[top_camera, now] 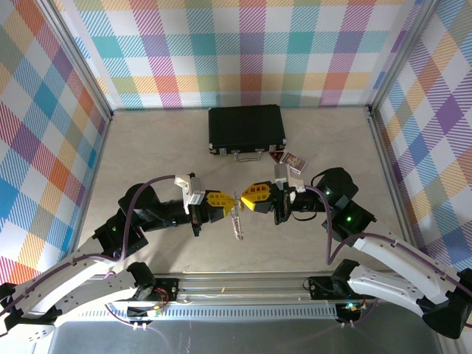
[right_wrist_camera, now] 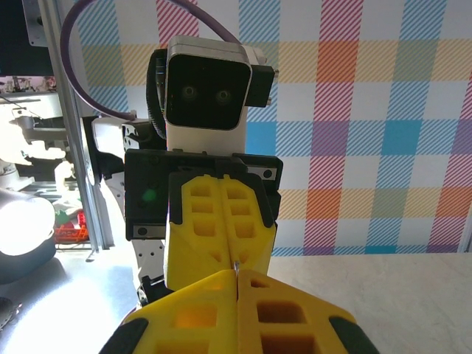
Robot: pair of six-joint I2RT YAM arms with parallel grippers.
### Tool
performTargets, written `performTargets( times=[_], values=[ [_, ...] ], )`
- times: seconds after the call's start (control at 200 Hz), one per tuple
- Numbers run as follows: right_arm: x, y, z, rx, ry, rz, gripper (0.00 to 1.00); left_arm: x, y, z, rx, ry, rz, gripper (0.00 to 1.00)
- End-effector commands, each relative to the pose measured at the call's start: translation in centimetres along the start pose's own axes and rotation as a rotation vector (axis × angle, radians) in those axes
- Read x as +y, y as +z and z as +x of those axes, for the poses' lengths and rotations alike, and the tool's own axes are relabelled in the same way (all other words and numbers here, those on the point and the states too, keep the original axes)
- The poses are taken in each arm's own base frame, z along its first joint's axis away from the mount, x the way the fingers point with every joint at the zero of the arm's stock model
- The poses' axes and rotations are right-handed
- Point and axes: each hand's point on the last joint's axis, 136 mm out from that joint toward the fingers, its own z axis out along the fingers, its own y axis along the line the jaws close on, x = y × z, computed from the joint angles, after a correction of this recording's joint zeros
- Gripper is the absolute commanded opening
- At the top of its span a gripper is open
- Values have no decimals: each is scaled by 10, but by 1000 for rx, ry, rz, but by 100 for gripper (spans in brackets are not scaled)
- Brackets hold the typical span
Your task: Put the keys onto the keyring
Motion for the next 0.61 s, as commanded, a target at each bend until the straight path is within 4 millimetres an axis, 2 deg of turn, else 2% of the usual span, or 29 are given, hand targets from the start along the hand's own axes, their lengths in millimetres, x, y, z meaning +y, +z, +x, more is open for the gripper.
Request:
performTargets(
  times=[0.0, 0.6],
  values=[
    [4, 1, 9, 21, -17, -20, 0, -14, -6, -27, -75, 31, 45, 0],
    [6, 2, 22, 66, -21, -38, 0, -15, -7, -28, -78, 32, 48, 0]
  ],
)
